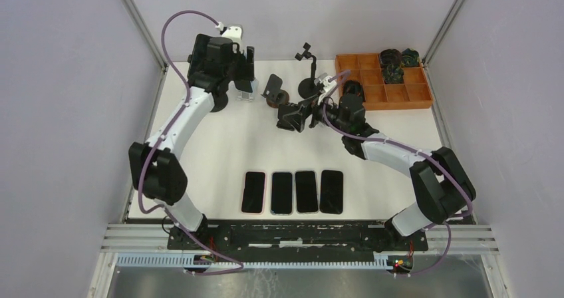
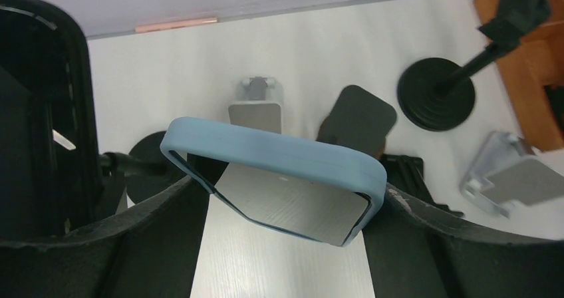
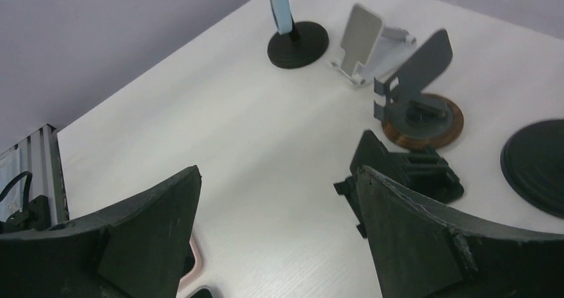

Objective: Remove the phone from the phone stand

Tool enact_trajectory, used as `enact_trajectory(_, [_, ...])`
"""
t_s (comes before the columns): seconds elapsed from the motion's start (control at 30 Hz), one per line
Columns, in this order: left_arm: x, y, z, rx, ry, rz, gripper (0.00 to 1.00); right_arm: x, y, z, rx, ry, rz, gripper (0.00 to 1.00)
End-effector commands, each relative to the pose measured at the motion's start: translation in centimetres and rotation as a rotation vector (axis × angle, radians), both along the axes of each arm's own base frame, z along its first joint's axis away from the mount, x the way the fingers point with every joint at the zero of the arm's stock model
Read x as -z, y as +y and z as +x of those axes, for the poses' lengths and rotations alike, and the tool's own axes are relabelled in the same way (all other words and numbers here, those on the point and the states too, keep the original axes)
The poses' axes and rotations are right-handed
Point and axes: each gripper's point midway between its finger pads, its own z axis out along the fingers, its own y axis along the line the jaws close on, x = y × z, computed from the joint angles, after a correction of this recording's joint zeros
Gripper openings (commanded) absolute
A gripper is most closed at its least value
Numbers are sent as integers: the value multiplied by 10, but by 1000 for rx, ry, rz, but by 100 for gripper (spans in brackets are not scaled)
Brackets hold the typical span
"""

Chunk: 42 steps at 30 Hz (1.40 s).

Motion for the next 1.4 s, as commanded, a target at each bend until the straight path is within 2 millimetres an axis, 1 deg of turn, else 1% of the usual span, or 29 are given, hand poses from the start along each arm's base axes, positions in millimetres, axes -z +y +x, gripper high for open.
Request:
enact_trajectory(0.0, [-50,-18,-46,77,-14,-155,37,-57,25,2,-10,-167,62,94])
enact_trajectory(0.1, [-53,-30,-66,131,34,-218,37,-72,41,-7,-21,-206,85,95])
enact_trajectory(0.17, [-55,-39,-78,170,63,-256,36,-76,50,-10,-9,-227,80,95])
enact_trajectory(0.27, [-61,-54,-91,212,96,-301,36,-81,59,-9,26,-244,87,95])
enact_trajectory(0.33, [-61,-60,-98,227,119,-318,35,-84,65,-2,57,-255,75,95])
enact_trajectory(0.37, [-62,-63,-100,231,124,-323,35,-82,68,2,68,-259,60,95])
enact_trajectory(0.43, [-62,-67,-105,239,132,-328,34,-86,73,9,81,-271,56,94])
enact_trajectory(0.5, [-63,-67,-107,241,133,-332,34,-86,79,17,90,-267,50,94])
enact_trajectory(0.63, [-65,-66,-109,241,131,-332,34,-78,89,32,102,-248,16,91])
enact_trajectory(0.77, [-67,-68,-111,248,138,-343,34,-75,96,36,92,-233,30,86])
enact_trajectory(0.9, [-73,-72,-113,261,143,-363,33,-74,99,32,75,-216,67,75])
enact_trajectory(0.97, [-77,-74,-114,269,144,-377,33,-75,101,31,64,-207,86,66])
enact_trajectory(1.07, [-80,-76,-115,274,145,-389,33,-78,102,26,49,-205,114,49])
enact_trajectory(1.17, [-79,-78,-118,285,160,-404,33,-87,102,21,29,-214,145,27])
enact_trajectory(1.23, [-78,-80,-118,289,166,-405,34,-90,102,17,13,-215,150,15])
enact_trajectory(1.27, [-78,-79,-117,287,163,-400,36,-92,101,14,9,-214,151,8])
enact_trajectory(1.3, [-80,-78,-116,285,154,-393,47,-92,99,11,7,-209,149,4])
enact_trajectory(1.33, [-82,-76,-115,281,143,-387,65,-93,94,8,9,-201,147,0])
enact_trajectory(1.37, [-85,-74,-114,275,133,-376,85,-90,89,4,12,-185,137,0])
